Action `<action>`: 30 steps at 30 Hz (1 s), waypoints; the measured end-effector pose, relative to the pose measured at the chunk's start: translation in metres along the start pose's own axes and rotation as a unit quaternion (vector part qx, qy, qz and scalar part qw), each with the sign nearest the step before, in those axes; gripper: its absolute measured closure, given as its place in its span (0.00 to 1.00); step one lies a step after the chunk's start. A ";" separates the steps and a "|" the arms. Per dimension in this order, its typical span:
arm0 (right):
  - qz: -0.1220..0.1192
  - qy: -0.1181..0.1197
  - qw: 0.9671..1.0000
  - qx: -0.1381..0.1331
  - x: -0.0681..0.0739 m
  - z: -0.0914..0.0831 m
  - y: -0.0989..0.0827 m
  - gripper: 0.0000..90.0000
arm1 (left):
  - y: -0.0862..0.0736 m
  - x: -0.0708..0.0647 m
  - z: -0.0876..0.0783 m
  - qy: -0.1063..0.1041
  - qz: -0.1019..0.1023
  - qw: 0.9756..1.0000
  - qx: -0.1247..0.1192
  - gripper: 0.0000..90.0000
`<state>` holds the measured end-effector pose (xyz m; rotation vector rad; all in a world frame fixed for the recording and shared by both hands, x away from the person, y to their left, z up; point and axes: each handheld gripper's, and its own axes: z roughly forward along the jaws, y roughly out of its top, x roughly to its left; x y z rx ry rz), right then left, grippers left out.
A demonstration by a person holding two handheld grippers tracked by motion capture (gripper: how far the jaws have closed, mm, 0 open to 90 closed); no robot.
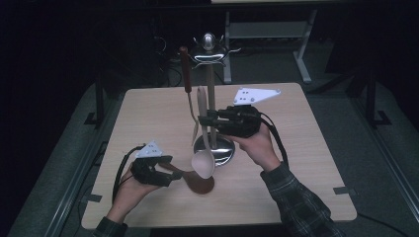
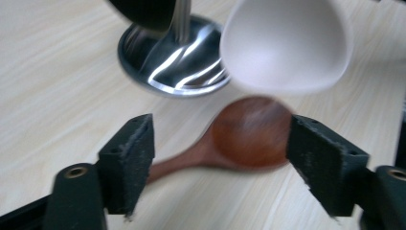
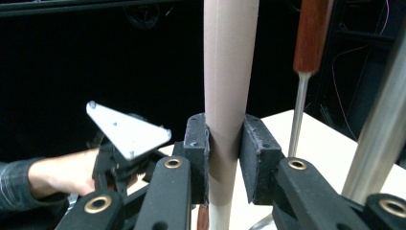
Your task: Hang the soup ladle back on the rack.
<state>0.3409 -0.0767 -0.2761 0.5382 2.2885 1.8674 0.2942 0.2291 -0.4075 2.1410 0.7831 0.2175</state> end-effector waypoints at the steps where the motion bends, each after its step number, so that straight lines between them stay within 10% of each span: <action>1: -0.002 0.000 1.000 -0.001 0.000 0.001 0.002 0.82 | -0.005 0.001 0.000 0.003 -0.005 1.000 0.002 0.25; 11: -0.021 0.000 1.000 -0.014 0.003 0.008 0.030 0.82 | -0.037 0.012 -0.005 0.022 -0.021 0.999 0.025 0.17; 30: -0.016 -0.001 0.999 -0.028 -0.002 0.012 0.042 0.82 | -0.039 0.014 -0.003 0.017 -0.023 0.999 0.033 0.17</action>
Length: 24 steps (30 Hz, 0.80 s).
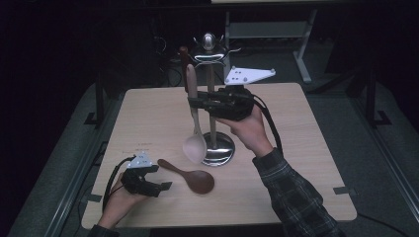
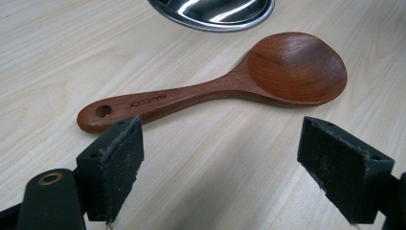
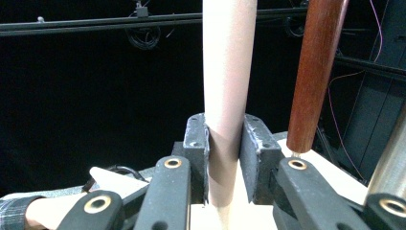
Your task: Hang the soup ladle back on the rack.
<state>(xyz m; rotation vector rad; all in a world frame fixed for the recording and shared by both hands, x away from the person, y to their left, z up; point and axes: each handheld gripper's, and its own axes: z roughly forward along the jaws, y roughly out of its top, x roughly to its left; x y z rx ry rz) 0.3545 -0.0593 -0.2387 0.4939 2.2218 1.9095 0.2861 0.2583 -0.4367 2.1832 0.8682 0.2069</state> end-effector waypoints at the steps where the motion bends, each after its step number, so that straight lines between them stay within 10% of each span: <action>1: -0.001 0.000 1.000 -0.001 0.000 0.000 -0.001 0.82 | 0.000 0.000 0.000 0.000 -0.001 1.000 -0.001 0.17; 24: 0.029 -0.020 0.999 -0.031 -0.007 -0.008 -0.010 0.81 | 0.000 0.000 0.002 -0.003 -0.004 1.000 0.004 0.17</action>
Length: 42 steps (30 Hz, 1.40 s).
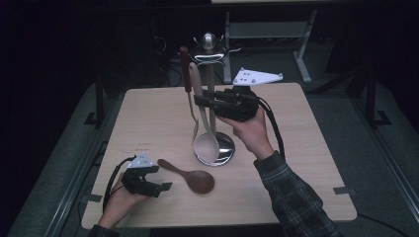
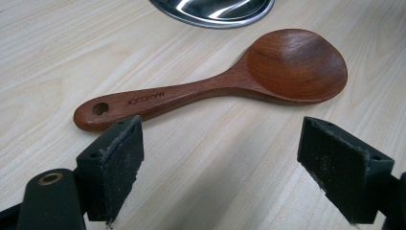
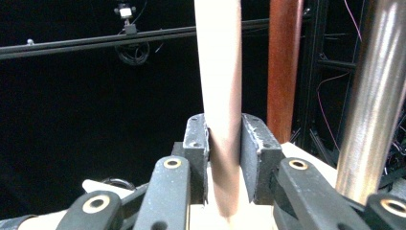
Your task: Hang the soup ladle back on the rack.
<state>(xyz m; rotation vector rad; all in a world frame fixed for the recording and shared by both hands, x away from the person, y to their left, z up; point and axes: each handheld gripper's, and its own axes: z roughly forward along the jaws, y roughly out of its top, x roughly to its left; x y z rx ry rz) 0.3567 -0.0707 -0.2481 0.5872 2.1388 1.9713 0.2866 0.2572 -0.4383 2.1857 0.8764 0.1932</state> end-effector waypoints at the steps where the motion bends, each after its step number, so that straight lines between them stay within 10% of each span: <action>1: 0.004 -0.001 1.000 0.000 0.000 0.000 0.000 0.81 | 0.000 0.000 0.000 0.000 0.000 1.000 0.000 0.17; 18: 0.018 -0.039 0.999 0.006 -0.006 0.003 -0.003 0.78 | -0.001 0.001 0.001 -0.004 -0.003 1.000 0.003 0.17; 42: 0.010 -0.061 0.992 0.105 -0.027 -0.031 -0.052 0.63 | -0.002 0.004 0.001 -0.002 -0.001 1.000 0.010 0.19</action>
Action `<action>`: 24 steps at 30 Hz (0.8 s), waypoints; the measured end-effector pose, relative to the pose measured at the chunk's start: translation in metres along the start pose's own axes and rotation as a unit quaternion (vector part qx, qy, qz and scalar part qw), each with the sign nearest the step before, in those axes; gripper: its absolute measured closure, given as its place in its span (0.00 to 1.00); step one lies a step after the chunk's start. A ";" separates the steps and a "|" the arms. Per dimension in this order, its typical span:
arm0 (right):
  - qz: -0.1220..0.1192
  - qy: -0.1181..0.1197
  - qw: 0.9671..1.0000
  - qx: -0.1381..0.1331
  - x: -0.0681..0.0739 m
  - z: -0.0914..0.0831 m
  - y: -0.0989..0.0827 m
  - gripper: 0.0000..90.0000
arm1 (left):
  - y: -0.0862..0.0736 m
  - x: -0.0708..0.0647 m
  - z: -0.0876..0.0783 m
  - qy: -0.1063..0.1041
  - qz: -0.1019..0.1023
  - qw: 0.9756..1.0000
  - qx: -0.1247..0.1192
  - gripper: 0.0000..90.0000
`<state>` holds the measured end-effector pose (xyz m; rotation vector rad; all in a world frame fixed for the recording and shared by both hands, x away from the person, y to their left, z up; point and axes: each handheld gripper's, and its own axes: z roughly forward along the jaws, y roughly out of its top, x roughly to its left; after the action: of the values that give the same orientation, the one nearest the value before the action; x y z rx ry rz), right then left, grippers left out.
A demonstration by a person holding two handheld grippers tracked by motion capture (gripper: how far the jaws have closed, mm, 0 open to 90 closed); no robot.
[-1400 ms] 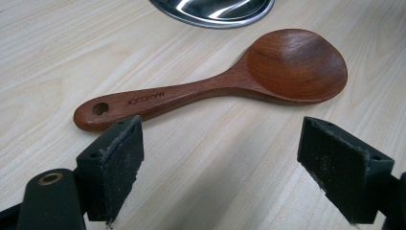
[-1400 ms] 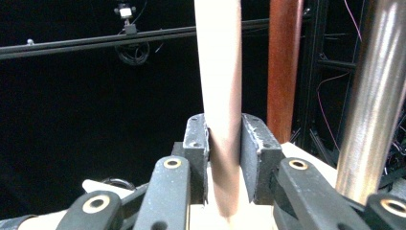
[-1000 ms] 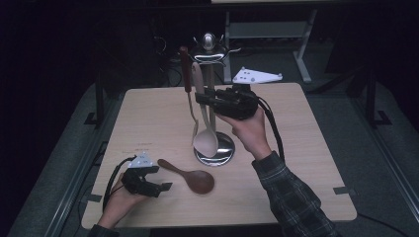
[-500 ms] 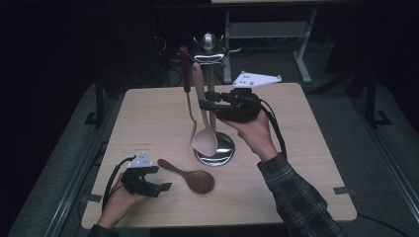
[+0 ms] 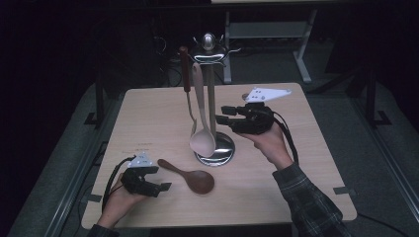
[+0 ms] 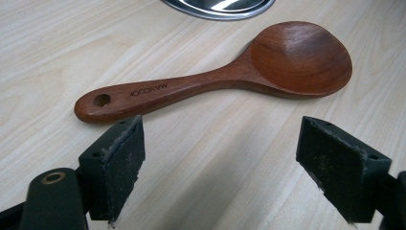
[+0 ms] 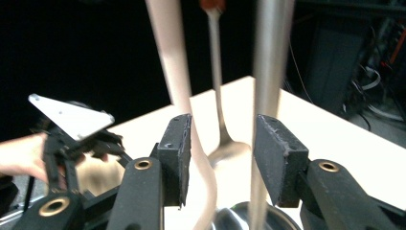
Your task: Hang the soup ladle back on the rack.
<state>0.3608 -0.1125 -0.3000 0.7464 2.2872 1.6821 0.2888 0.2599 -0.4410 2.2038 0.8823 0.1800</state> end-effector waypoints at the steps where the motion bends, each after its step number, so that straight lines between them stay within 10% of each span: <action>1: 0.004 -0.004 1.000 0.004 -0.003 0.000 -0.004 0.63 | 0.000 0.000 0.000 0.000 0.001 1.000 0.002 0.19; 24: 0.016 -0.019 0.994 0.102 -0.040 0.045 -0.064 0.61 | 0.001 0.000 0.000 -0.004 -0.003 1.000 0.002 0.19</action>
<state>0.3973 -0.1093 -0.3799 0.8534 2.4569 1.4479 0.2889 0.2596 -0.4403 2.2042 0.8851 0.1666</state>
